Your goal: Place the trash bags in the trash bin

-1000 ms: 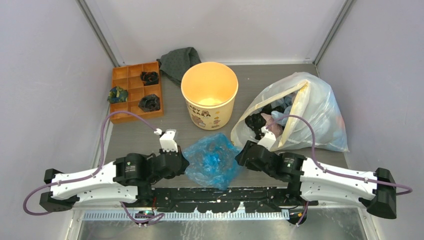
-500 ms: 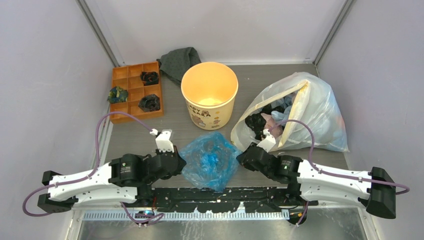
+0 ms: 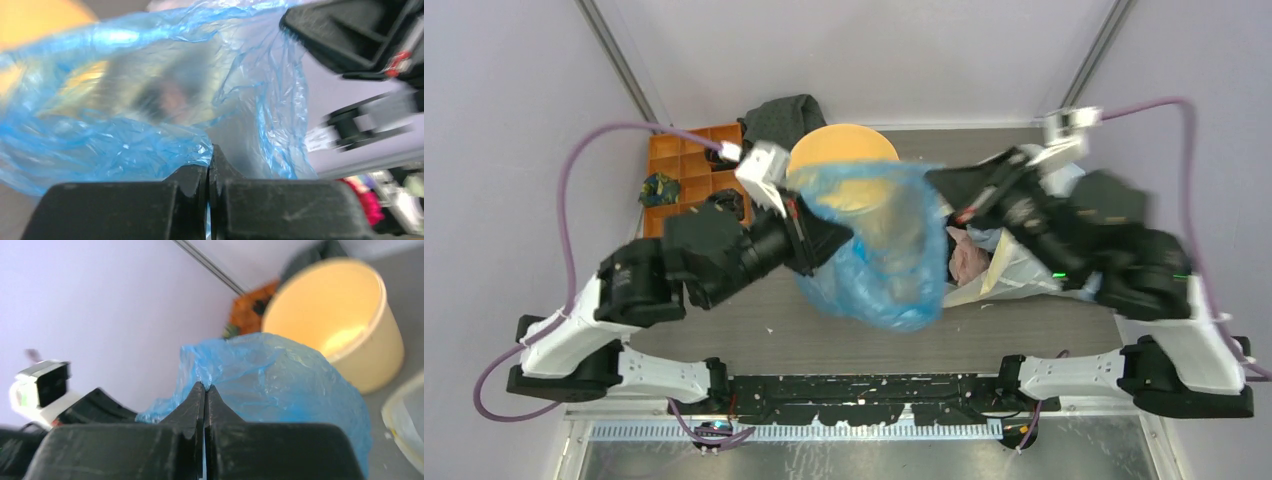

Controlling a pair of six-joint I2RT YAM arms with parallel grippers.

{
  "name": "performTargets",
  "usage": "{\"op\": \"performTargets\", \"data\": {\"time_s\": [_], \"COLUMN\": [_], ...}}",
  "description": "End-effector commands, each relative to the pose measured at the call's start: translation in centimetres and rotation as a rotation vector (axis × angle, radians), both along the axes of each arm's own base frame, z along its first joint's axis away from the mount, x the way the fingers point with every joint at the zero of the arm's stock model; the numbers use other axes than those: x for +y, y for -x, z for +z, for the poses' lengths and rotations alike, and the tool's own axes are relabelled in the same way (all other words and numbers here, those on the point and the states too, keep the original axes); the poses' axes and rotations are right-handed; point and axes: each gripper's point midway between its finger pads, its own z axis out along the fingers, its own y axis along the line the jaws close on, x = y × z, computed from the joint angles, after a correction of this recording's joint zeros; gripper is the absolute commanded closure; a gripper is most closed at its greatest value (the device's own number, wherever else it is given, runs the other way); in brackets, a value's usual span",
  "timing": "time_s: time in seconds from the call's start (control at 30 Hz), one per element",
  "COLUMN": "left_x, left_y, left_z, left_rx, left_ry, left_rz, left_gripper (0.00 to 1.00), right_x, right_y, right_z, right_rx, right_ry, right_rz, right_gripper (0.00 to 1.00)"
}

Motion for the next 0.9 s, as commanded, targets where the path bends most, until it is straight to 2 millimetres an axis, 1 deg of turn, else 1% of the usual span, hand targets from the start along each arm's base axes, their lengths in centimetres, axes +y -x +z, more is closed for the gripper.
{"op": "performTargets", "data": {"time_s": [0.0, 0.03, 0.07, 0.1, 0.13, 0.17, 0.23, 0.3, 0.33, 0.37, 0.4, 0.43, 0.47, 0.53, 0.57, 0.63, 0.7, 0.73, 0.77, 0.87], "left_x": [-2.1, -2.5, -2.9, -3.0, -3.1, -3.4, -3.8, -3.9, -4.0, -4.1, -4.3, -4.5, -4.7, -4.6, -4.4, -3.8, -2.9, -2.5, -2.1, -1.1], "left_y": [1.1, 1.2, 1.2, 1.1, 1.1, 1.1, 1.1, 1.0, 1.0, 1.3, 1.6, 2.0, 2.8, 4.2, 4.8, 6.5, 7.6, 8.0, 8.3, 7.9], "left_z": [11.5, 12.3, 12.5, 12.4, 12.0, 11.2, 8.7, 5.5, 3.7, 2.0, 0.7, -0.8, -1.7, -3.3, -3.8, -3.6, -2.2, -1.0, 0.0, 3.7], "left_rx": [-0.223, -0.236, -0.241, -0.246, -0.244, -0.237, -0.212, -0.176, -0.153, -0.129, -0.107, -0.083, -0.059, -0.023, -0.011, -0.004, -0.006, -0.017, -0.03, -0.095], "left_ry": [0.157, 0.17, 0.167, 0.163, 0.159, 0.151, 0.124, 0.079, 0.052, 0.027, 0.01, -0.017, -0.033, -0.078, -0.094, -0.08, -0.031, 0.006, 0.035, 0.118], "left_rz": [-0.164, -0.176, -0.181, -0.182, -0.183, -0.185, -0.189, -0.177, -0.18, -0.189, -0.204, -0.231, -0.274, -0.34, -0.367, -0.436, -0.476, -0.495, -0.507, -0.482], "left_gripper": [1.0, 1.0, 1.0, 0.99, 0.99, 1.0, 0.99, 1.0, 0.99, 1.0, 1.0, 1.0, 1.0, 1.0, 1.0, 1.0, 1.0, 1.0, 1.0, 0.99], "right_x": [-5.4, -5.7, -6.1, -6.2, -6.3, -6.3, -6.1, -6.1, -6.0, -5.7, -5.7, -5.7, -6.0, -6.8, -7.2, -7.3, -7.4, -7.6, -7.7, -8.1], "right_y": [1.9, 2.2, 2.4, 2.5, 2.5, 2.5, 2.3, 2.3, 2.5, 2.7, 3.2, 3.7, 4.2, 5.1, 5.6, 6.8, 7.6, 7.9, 7.8, 7.1], "right_z": [7.5, 8.3, 8.5, 8.2, 7.5, 6.4, 3.2, -0.2, -1.9, -4.1, -5.4, -6.0, -6.4, -6.3, -6.1, -5.4, -4.5, -3.5, -3.4, -1.3], "right_rx": [-0.186, -0.195, -0.198, -0.194, -0.185, -0.17, -0.128, -0.08, -0.059, -0.034, -0.025, -0.026, -0.031, -0.048, -0.048, -0.048, -0.051, -0.06, -0.055, -0.076], "right_ry": [0.05, 0.041, 0.039, 0.044, 0.056, 0.069, 0.115, 0.149, 0.16, 0.184, 0.188, 0.179, 0.165, 0.152, 0.16, 0.183, 0.199, 0.194, 0.211, 0.223], "right_rz": [0.033, 0.044, 0.047, 0.048, 0.045, 0.042, 0.038, 0.034, 0.042, 0.062, 0.087, 0.113, 0.136, 0.168, 0.191, 0.257, 0.31, 0.32, 0.313, 0.279], "right_gripper": [0.99, 0.99, 0.99, 0.99, 0.99, 0.99, 0.99, 0.99, 0.99, 0.99, 0.99, 0.99, 0.99, 0.99, 0.99, 0.99, 0.99, 0.99, 0.99, 0.99]}}
